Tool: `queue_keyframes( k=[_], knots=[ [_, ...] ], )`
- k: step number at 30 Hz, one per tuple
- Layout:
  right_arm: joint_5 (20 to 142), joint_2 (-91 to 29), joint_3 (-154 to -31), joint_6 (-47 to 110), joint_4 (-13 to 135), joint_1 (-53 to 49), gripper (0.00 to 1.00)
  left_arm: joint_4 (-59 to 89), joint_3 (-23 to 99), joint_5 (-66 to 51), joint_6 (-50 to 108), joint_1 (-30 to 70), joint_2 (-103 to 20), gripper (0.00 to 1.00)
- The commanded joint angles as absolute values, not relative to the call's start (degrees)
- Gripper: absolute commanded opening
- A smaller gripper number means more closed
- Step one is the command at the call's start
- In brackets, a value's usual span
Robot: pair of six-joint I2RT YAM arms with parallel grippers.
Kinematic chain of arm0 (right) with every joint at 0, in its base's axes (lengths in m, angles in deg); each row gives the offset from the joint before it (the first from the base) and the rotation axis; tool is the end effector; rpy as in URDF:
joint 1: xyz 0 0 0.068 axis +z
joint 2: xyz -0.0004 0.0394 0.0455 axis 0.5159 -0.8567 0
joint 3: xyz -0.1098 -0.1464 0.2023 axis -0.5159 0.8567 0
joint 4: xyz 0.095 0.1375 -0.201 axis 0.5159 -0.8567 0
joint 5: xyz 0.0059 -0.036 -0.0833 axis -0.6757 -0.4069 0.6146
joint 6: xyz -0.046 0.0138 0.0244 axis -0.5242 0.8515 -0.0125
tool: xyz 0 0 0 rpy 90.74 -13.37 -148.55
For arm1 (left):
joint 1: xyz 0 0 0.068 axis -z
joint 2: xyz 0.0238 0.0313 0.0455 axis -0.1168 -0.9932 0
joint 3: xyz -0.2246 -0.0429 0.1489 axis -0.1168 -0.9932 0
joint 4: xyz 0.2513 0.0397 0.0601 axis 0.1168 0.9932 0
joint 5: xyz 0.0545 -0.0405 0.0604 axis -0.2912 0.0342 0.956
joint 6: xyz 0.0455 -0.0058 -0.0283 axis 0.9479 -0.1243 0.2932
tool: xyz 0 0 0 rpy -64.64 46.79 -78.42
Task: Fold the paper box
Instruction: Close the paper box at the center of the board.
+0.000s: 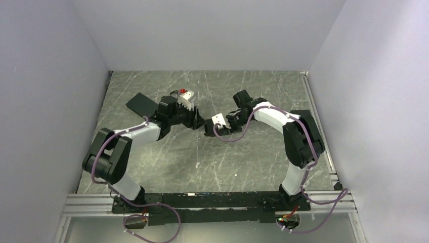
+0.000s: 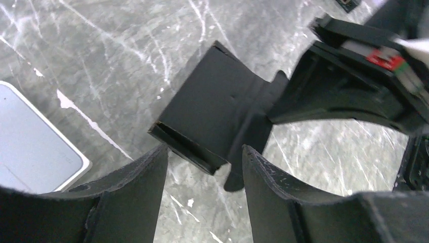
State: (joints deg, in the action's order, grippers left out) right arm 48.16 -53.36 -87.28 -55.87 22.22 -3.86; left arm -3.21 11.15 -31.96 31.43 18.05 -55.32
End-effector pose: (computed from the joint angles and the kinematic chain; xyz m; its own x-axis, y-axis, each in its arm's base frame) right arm 0.3018 0.1813 0.1927 0.3796 -0.6426 -0.6656 -0.9208 -0.3319 -0.2048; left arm 0.2924 -0.1561 0.2078 -0.4904 0.0792 -0.8679 0.7324 0.5772 -0.3611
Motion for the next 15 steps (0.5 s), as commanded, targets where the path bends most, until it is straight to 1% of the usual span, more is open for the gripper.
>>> queue_keyframes(
  k=[1,9,15],
  knots=[
    [48.8,-53.4,-85.6,-53.8,23.3,-2.8,0.00,-1.9,16.3,-29.2,25.1,17.7,-61.2,0.60],
    [48.6,-54.4,-86.5,-52.5,23.4,-2.6,0.00,3.2,24.9,-30.2,24.1,17.8,-72.0,0.59],
    [48.1,-55.7,-88.4,-51.2,22.7,-2.6,0.00,10.0,28.1,-29.0,26.1,17.8,-76.5,0.54]
  ],
)
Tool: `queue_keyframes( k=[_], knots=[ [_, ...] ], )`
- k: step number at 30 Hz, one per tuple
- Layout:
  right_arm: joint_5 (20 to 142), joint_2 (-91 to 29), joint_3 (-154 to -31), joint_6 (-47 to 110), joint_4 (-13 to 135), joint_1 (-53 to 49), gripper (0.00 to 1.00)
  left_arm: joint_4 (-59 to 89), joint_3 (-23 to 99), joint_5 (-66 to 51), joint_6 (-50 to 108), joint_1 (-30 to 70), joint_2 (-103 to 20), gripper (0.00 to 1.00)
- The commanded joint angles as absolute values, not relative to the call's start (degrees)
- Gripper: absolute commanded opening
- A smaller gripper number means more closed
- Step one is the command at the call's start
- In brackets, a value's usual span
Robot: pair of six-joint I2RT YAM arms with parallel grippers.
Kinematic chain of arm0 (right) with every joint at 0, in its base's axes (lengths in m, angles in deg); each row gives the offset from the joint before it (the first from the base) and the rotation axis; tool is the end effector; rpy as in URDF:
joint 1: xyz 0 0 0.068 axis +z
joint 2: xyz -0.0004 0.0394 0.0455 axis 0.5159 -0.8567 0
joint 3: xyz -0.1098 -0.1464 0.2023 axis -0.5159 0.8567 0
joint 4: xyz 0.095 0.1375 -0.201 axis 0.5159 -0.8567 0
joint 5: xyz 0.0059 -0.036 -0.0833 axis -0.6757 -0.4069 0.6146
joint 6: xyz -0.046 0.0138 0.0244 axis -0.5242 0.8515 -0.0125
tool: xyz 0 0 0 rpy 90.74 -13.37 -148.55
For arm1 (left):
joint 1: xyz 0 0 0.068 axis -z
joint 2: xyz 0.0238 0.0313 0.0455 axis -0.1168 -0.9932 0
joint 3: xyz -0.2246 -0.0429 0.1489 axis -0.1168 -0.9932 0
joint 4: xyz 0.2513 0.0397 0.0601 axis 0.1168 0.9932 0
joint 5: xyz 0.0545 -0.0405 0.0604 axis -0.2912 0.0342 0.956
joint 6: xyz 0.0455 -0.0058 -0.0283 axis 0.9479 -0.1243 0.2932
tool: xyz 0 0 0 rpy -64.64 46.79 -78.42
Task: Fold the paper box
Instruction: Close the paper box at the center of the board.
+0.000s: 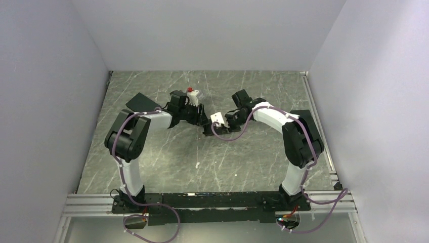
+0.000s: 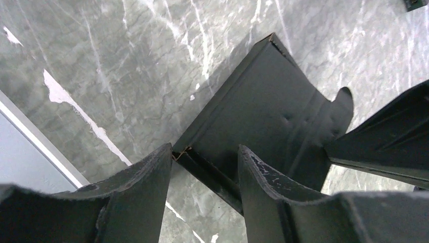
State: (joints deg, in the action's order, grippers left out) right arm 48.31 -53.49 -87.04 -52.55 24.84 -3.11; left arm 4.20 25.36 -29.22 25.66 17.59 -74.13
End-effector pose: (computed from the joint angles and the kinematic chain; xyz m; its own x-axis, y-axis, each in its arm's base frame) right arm 0.3028 0.1870 0.1923 0.3579 -0.6457 -0.6745 -0.9310 -0.3026 -0.2043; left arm 0.3528 -0.1788 0.1579 -0.7031 0.0731 -0.7073 0.5633 0.6644 -0.4912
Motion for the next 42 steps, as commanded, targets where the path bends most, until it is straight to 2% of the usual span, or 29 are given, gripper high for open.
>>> queue_keyframes(
  k=[1,6,10,16,20,22,24,26,29,35,42],
  knots=[
    [48.1,-56.0,-88.8,-50.7,22.7,-2.6,0.00,10.5,28.3,-29.3,26.3,17.8,-77.3,0.53],
    [48.6,-57.0,-90.6,-48.8,22.2,-2.6,0.00,14.1,29.6,-29.9,27.0,17.9,-79.6,0.46],
    [48.1,-57.6,-91.6,-47.9,21.0,-2.6,0.00,16.8,30.6,-28.9,27.5,18.0,-80.4,0.45],
    [45.7,-58.3,-93.6,-47.5,15.9,-2.7,0.22,21.9,33.3,-28.2,28.4,18.5,-82.8,0.41],
    [39.5,-56.1,-96.4,-45.7,10.8,-4.2,0.29,24.2,34.2,-27.8,28.8,18.7,-84.0,0.39],
    [36.0,-55.4,-98.2,-41.9,10.6,-6.2,0.28,24.6,34.3,-27.5,28.8,18.7,-84.1,0.38],
    [35.3,-54.9,-98.2,-31.8,16.4,-8.2,0.21,24.9,34.4,-27.5,28.7,18.7,-84.1,0.39],
    [39.6,-54.9,-96.6,-18.3,24.9,-9.0,0.13,25.0,34.7,-27.5,28.6,18.8,-84.2,0.38],
    [43.3,-56.9,-95.0,-13.7,29.2,-9.1,0.04,25.1,34.9,-27.5,28.5,18.8,-84.1,0.38],
    [49.8,-62.3,-94.0,-8.3,31.4,-9.1,0.02,24.6,35.0,-27.9,27.5,18.9,-83.5,0.40],
    [55.2,-65.6,-95.7,-5.9,30.4,-9.1,0.01,23.8,35.2,-28.9,26.8,18.8,-82.1,0.47]
  ],
)
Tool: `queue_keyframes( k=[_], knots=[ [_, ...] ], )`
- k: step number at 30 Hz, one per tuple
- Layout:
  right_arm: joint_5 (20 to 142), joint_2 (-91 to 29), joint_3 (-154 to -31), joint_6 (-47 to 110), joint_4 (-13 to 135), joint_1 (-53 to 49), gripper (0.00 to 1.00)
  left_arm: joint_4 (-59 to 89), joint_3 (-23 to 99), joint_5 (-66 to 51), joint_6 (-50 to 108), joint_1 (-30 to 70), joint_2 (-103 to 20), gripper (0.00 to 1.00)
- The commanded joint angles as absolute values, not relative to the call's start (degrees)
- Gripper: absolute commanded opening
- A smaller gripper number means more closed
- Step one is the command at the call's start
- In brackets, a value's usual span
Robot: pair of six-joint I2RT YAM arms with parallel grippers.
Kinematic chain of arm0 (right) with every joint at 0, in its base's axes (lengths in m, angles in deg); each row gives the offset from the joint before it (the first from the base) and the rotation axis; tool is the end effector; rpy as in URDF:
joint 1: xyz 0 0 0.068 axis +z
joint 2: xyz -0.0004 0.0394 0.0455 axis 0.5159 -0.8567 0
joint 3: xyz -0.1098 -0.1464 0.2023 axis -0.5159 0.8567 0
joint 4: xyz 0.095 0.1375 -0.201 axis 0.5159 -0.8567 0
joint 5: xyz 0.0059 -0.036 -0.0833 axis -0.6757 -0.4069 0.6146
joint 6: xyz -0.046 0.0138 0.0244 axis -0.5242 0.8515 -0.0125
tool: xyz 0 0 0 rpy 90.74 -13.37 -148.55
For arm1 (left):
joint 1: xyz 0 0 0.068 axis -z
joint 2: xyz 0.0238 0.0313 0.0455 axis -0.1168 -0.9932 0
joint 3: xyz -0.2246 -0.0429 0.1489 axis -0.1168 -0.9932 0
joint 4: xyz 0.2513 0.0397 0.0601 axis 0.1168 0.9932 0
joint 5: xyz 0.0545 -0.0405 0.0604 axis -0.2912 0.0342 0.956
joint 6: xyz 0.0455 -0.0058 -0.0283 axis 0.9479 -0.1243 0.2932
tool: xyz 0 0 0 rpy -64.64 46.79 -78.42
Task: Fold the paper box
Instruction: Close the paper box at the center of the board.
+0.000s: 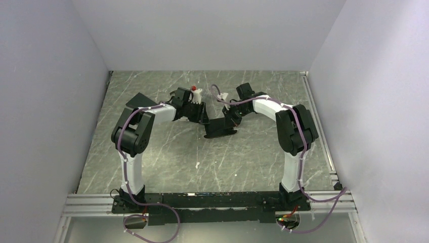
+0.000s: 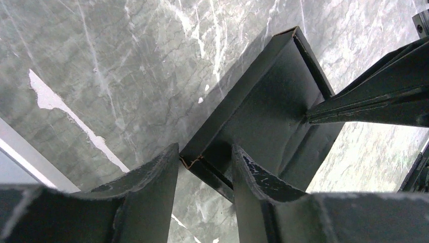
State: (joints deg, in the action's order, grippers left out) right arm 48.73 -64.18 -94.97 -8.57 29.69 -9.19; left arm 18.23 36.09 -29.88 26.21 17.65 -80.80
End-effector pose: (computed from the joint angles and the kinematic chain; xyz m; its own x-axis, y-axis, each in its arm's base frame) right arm 0.3634 0.1707 0.1662 -0.4367 -0.6240 -0.6480 -0.8991 0.3268 0.2912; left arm 0.3763 -0.1903 0.1478 -0.8016 0.1289 -0.5837 0.4947 0.6913 -0.5267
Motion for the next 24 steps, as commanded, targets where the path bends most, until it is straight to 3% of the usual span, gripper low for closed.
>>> queue_keyframes(
  k=[1,8,11,13,17,24],
  knots=[
    [55.6,-65.6,-95.7,-5.8,30.6,-9.1,0.01,23.3,35.0,-28.9,26.5,18.8,-81.6,0.49],
    [56.0,-66.6,-96.8,-5.6,29.1,-9.1,0.02,17.7,32.6,-31.1,23.6,16.6,-73.8,0.64],
    [55.6,-66.6,-97.0,-5.8,28.6,-9.1,0.03,14.9,30.9,-32.8,21.7,15.2,-71.6,0.83],
    [54.8,-66.6,-97.0,-5.6,28.5,-9.2,0.03,12.8,29.2,-35.1,19.7,14.6,-70.9,0.87],
    [51.9,-65.6,-97.0,-5.1,28.4,-9.6,0.05,5.0,23.1,-36.0,14.3,14.6,-70.4,0.86],
    [48.3,-65.0,-97.5,-4.0,28.1,-9.8,0.07,2.5,22.0,-33.3,11.0,18.4,-73.8,0.74]
  ],
)
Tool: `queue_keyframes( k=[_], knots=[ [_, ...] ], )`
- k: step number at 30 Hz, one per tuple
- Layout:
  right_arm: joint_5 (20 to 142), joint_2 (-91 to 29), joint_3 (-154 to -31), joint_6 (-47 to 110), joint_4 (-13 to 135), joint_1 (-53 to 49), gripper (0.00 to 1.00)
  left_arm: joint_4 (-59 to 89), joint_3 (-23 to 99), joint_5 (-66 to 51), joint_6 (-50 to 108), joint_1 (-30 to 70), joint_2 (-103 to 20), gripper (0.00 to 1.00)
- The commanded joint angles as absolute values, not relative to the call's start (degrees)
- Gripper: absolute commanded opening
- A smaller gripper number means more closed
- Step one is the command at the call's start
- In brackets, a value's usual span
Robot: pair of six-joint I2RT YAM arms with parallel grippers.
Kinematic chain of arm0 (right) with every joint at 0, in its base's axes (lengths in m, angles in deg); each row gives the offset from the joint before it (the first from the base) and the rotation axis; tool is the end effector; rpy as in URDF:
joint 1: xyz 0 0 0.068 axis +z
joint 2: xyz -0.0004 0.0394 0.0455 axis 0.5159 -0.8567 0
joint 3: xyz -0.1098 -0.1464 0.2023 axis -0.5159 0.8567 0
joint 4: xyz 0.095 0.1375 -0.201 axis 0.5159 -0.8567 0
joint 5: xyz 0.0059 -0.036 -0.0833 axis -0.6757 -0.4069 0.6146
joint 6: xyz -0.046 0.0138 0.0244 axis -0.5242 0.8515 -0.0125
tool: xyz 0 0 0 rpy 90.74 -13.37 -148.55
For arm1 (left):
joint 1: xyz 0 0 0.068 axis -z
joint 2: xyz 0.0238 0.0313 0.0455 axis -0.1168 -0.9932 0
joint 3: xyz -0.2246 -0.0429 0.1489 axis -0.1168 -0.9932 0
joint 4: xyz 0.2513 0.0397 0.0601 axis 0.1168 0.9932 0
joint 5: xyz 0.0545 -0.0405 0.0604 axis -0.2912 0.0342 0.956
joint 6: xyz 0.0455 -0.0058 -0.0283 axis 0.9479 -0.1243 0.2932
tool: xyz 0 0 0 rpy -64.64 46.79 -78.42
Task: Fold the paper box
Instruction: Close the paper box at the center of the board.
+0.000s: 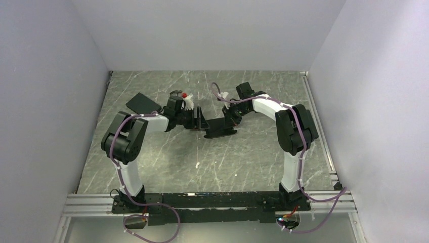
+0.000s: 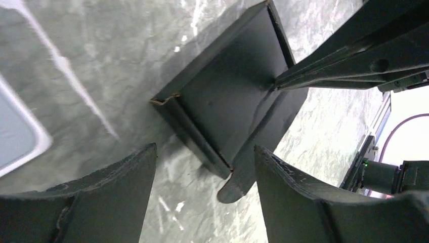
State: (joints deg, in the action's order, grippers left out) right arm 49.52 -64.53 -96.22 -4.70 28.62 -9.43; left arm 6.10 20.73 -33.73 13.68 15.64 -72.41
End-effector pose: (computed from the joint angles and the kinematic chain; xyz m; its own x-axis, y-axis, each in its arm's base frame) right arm 0.3668 0.1699 0.1688 -0.5008 -0.6039 -0.6201 -0.8647 0.3807 0.3277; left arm 0.3376 -0.1606 0.1440 -0.8593 -0.0497 -0.5091 0.3607 0.6469 -0.6719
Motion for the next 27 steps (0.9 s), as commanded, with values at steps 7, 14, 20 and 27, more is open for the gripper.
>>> queue_keyframes(
  k=[7,14,20,27],
  knots=[
    [44.4,-64.5,-97.8,-2.3,28.0,-11.6,0.10,13.5,26.9,-26.6,13.8,19.7,-77.5,0.54],
    [39.8,-60.3,-97.5,-0.6,28.5,-14.1,0.15,19.6,28.9,-23.4,16.1,20.3,-80.7,0.47],
    [40.5,-56.0,-92.9,6.0,35.1,-18.9,0.24,20.1,29.4,-22.9,16.3,20.7,-81.2,0.46],
    [45.0,-60.4,-88.7,17.4,40.9,-23.0,0.60,19.4,29.3,-23.4,16.0,20.9,-81.3,0.46]
  ],
)
